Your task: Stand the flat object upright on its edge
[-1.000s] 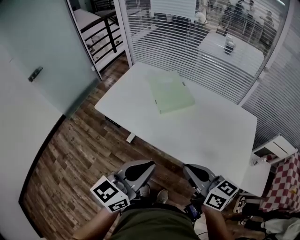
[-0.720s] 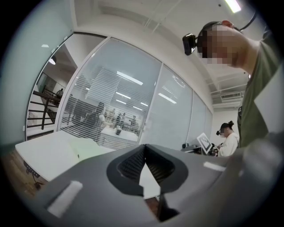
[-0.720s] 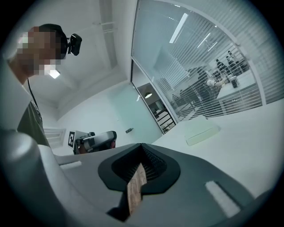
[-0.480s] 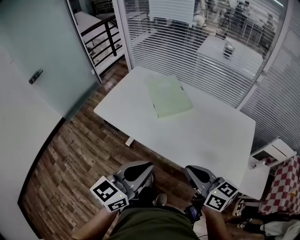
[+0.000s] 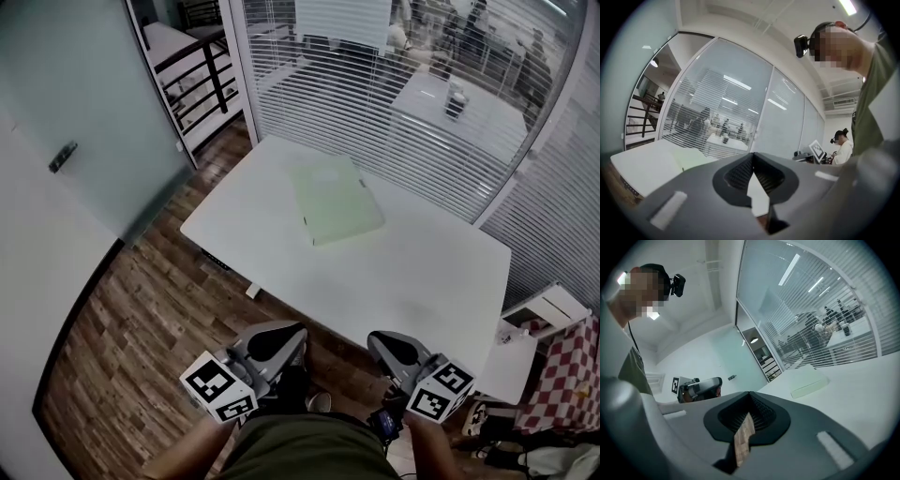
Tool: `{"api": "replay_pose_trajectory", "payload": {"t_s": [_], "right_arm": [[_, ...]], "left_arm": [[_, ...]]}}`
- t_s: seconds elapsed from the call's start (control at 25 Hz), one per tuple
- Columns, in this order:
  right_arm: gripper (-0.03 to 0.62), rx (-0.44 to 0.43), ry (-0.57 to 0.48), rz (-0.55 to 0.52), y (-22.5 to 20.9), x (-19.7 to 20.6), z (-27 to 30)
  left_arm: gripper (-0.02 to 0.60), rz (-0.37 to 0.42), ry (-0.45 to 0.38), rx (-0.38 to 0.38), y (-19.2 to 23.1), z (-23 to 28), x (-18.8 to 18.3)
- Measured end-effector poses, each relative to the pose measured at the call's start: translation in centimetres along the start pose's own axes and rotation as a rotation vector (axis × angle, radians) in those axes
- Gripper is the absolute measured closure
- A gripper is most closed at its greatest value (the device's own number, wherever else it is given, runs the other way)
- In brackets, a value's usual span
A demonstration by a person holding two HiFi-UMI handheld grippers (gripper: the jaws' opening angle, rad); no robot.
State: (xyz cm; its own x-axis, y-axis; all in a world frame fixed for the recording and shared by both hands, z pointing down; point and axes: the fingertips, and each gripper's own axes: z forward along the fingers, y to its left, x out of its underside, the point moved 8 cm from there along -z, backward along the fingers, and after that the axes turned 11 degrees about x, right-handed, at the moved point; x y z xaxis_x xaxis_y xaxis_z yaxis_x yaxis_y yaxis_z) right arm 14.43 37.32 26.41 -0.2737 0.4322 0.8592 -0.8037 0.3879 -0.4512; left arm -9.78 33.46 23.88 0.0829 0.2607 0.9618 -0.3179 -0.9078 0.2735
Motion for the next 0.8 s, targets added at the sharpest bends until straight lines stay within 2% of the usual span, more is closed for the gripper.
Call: {"api": "replay_pose_trajectory", "payload": {"t_s": [0.44, 0.8], "right_arm": [[0.585, 0.012, 0.026, 0.011, -1.6, -1.2, 6.9], [0.585, 0.057, 0.037, 0.032, -4.1, -3.3, 13.8]], "left_arm": [[0.581, -0.039, 0.015, 0.003, 7.6, 0.8, -0.1], [0.581, -0.071, 0.029, 0.028, 15.6, 2.7, -1.2]]}}
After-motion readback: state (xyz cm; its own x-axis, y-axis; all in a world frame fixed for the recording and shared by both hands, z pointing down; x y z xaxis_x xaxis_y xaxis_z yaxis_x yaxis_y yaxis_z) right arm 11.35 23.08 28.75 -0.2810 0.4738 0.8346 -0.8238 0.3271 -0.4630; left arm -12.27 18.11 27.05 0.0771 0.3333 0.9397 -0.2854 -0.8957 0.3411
